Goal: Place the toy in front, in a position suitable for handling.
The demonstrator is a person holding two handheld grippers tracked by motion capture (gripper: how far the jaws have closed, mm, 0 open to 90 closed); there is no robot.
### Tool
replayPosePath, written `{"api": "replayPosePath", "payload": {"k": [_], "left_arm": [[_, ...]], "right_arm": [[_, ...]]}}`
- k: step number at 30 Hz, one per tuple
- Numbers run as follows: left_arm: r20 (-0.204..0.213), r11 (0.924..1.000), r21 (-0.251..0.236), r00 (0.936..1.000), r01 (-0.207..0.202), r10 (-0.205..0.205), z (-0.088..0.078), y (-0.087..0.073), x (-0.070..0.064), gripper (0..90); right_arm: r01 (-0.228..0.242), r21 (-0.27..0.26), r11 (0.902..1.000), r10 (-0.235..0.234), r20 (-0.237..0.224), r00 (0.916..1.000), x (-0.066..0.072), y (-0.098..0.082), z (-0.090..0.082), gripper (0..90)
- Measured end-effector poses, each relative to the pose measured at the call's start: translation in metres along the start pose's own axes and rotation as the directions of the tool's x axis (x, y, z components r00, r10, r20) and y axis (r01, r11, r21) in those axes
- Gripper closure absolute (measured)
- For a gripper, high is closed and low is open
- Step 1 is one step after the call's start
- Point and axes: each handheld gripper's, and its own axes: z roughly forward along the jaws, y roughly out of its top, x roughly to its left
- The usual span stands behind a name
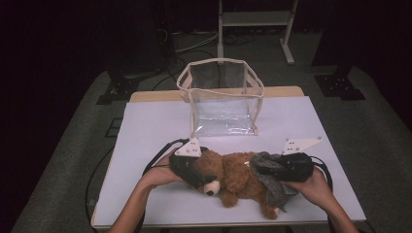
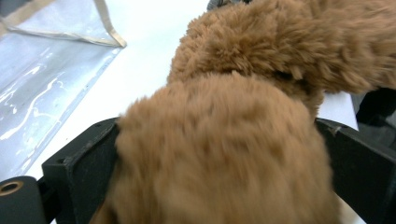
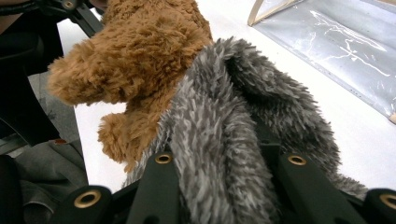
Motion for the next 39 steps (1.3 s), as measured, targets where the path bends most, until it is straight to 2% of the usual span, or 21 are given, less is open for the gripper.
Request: {"api": "replayPosePath", "payload": {"k": [2, 4, 5, 8, 10, 15, 18, 20, 22, 24, 27, 28, 29, 30, 33, 36, 39], "left_arm": [[0.007, 0.9989, 0.032, 0.9994, -0.035, 0.034, 0.002, 0.004, 0.001, 14.2], [-0.021, 0.9969, 0.051, 0.9979, -0.06, 0.061, -0.001, 0.007, 0.003, 31.2], [-0.032, 0.9959, 0.058, 0.997, -0.069, 0.071, -0.003, 0.008, 0.004, 35.9], [-0.06, 0.9951, 0.061, 0.9949, -0.078, 0.081, -0.007, 0.008, 0.009, 40.6], [-0.095, 0.9961, 0.051, 0.9925, -0.073, 0.077, -0.012, 0.007, 0.015, 42.3], [-0.163, 0.9953, 0.057, 0.9829, -0.078, 0.086, -0.027, 0.005, 0.028, 42.6], [-0.196, 0.9954, 0.048, 0.9764, -0.083, 0.091, -0.039, 0.001, 0.033, 42.5], [-0.193, 0.9965, 0.029, 0.9778, -0.078, 0.082, -0.045, -0.003, 0.033, 42.4], [-0.181, 0.9959, 0.023, 0.9793, -0.088, 0.09, -0.047, -0.009, 0.027, 41.7], [-0.171, 0.996, 0.021, 0.9813, -0.086, 0.089, -0.048, -0.015, 0.02, 39.8], [-0.155, 0.9968, 0.018, 0.9847, -0.078, 0.08, -0.052, -0.024, 0.013, 32.9], [-0.164, 0.9969, 0.018, 0.9834, -0.077, 0.079, -0.053, -0.025, 0.011, 28.7], [-0.168, 0.9972, 0.016, 0.983, -0.073, 0.074, -0.055, -0.025, 0.009, 24.7], [-0.17, 0.9962, 0.022, 0.9816, -0.084, 0.087, -0.056, -0.024, 0.006, 20.2], [-0.164, 0.9937, 0.032, 0.9801, -0.108, 0.112, -0.055, -0.016, -0.002, 15.3], [-0.132, 0.9899, 0.015, 0.9811, -0.141, 0.141, -0.052, -0.004, -0.009, 14.9], [-0.12, 0.9842, 0.033, 0.9768, -0.174, 0.177, -0.043, 0.005, -0.013, 12.7]], "right_arm": [[-0.001, 0.001, 1.0, 0.001, 0.001, 1.0, -0.001, 0.0, 0.0, 69.8], [-0.003, 0.0, 1.0, 0.003, 0.009, 1.0, -0.001, 0.001, 0.001, 69.8], [-0.008, -0.004, 1.0, 0.009, 0.012, 0.9999, -0.002, 0.002, 0.001, 69.8], [-0.02, -0.015, 0.9997, 0.02, 0.013, 0.9997, -0.005, 0.008, 0.002, 70.0], [-0.019, -0.019, 0.9996, 0.019, 0.017, 0.9997, -0.009, 0.018, 0.005, 70.1], [0.002, -0.007, 1.0, -0.002, 0.023, 0.9997, -0.021, 0.044, 0.022, 70.1], [-0.001, -0.005, 1.0, 0.001, 0.022, 0.9998, -0.029, 0.058, 0.031, 70.1], [-0.014, -0.009, 0.9999, 0.015, 0.014, 0.9998, -0.036, 0.067, 0.036, 70.0], [-0.032, -0.012, 0.9994, 0.032, 0.011, 0.9994, -0.043, 0.07, 0.039, 70.0], [-0.064, -0.008, 0.9979, 0.064, -0.02, 0.9978, -0.046, 0.069, 0.046, 70.0], [-0.038, 0.045, 0.9983, 0.039, -0.037, 0.9985, -0.038, 0.061, 0.062, 69.9], [-0.036, 0.041, 0.9985, 0.038, -0.047, 0.9982, -0.034, 0.058, 0.065, 70.0], [-0.041, 0.032, 0.9986, 0.043, -0.055, 0.9976, -0.031, 0.056, 0.066, 70.0], [-0.037, 0.029, 0.9989, 0.039, -0.051, 0.9979, -0.029, 0.055, 0.065, 70.0], [-0.025, 0.027, 0.9993, 0.026, -0.038, 0.9989, -0.024, 0.054, 0.063, 70.0], [-0.029, 0.02, 0.9994, 0.03, -0.037, 0.9989, -0.024, 0.052, 0.064, 70.0], [-0.038, 0.012, 0.9992, 0.039, -0.043, 0.9983, -0.024, 0.05, 0.064, 70.0]]}}
